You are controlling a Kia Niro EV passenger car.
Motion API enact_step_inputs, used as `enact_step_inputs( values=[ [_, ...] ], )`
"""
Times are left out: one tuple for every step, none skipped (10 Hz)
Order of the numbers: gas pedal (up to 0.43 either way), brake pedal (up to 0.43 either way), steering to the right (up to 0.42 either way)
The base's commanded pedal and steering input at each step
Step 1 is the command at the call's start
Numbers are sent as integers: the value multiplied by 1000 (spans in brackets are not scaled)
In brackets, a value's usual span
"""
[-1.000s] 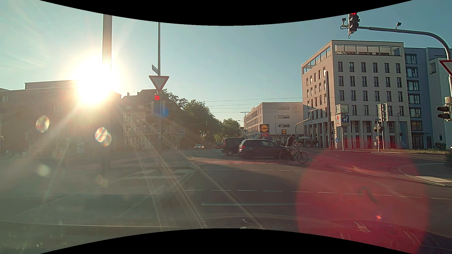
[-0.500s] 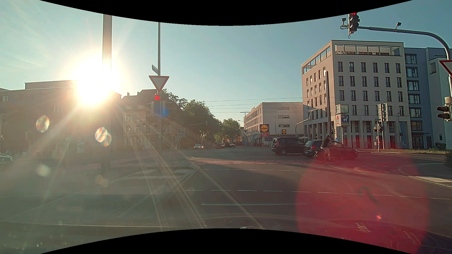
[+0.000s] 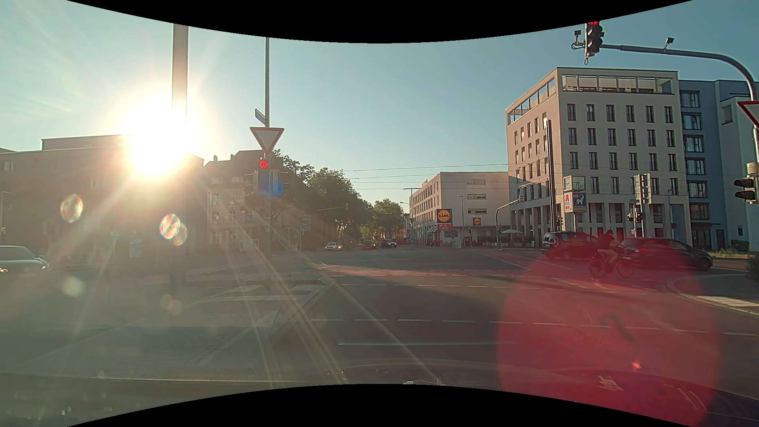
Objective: Follow the waypoints while adhering to traffic rules and regulations
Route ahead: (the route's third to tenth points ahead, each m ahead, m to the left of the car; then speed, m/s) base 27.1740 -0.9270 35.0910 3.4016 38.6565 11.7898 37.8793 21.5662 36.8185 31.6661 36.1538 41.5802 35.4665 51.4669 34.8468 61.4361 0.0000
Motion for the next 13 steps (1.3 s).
enact_step_inputs(
  values=[
    [0,226,-1],
    [0,226,-1],
    [0,226,-1],
    [0,226,-1],
    [0,226,-1],
    [0,226,-1],
    [0,226,-1],
    [0,226,-1],
    [0,226,-1],
    [0,226,-1],
    [0,226,-1],
    [0,226,-1],
    [0,226,-1]
  ],
)
